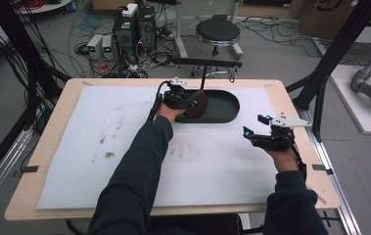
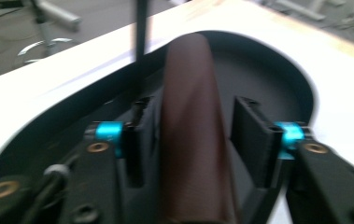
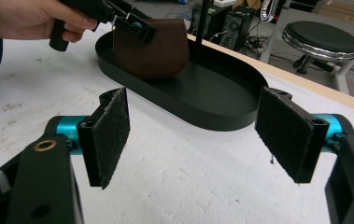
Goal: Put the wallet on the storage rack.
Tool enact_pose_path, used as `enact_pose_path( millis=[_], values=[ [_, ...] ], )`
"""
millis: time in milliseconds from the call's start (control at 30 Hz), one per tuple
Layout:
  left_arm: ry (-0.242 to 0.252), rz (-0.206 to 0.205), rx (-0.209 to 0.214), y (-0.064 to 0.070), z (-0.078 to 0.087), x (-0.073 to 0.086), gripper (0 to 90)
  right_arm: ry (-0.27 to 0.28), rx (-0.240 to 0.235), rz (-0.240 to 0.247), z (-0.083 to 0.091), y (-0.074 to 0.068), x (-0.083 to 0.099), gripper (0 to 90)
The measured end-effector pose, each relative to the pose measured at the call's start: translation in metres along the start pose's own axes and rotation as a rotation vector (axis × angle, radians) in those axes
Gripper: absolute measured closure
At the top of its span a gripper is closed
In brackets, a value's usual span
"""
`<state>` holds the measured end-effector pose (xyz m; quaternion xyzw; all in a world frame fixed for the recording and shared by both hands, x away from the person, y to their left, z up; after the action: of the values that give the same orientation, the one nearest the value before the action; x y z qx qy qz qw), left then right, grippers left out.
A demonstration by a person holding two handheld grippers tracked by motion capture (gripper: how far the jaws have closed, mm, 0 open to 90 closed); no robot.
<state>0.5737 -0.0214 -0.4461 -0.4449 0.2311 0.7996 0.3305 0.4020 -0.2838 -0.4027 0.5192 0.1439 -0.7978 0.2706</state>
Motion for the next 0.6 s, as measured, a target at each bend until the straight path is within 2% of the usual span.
enact_pose_path(
  millis=[100,300,500,600],
  values=[
    [0.003,0.018,-0.036,-0.008,0.007,0.0,39.5,0.002,0.001,0.002,-0.001,0.0,0.0,26.7],
    [0.043,0.051,-0.046,-0.017,0.032,-0.001,39.6,-0.001,-0.004,0.007,-0.001,-0.002,0.0,26.7],
    [0.126,0.064,-0.033,-0.012,0.071,0.0,38.8,-0.008,-0.022,0.014,-0.003,-0.006,0.0,26.7],
    [0.16,0.07,-0.033,-0.008,0.092,0.003,34.4,-0.019,-0.029,0.024,-0.006,-0.011,0.001,23.8]
  ],
)
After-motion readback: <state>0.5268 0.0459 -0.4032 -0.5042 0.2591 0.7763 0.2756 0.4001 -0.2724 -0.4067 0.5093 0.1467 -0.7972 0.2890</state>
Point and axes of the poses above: each handheld gripper's, and its own axes: z roughly backward along the jaws, x roughly out of its underside, y roughly to its right, the point moved 7 cm from there along -z, roughly forward along the jaws, and after that the axes turned 2 degrees about -z, right-handed, at the moved point
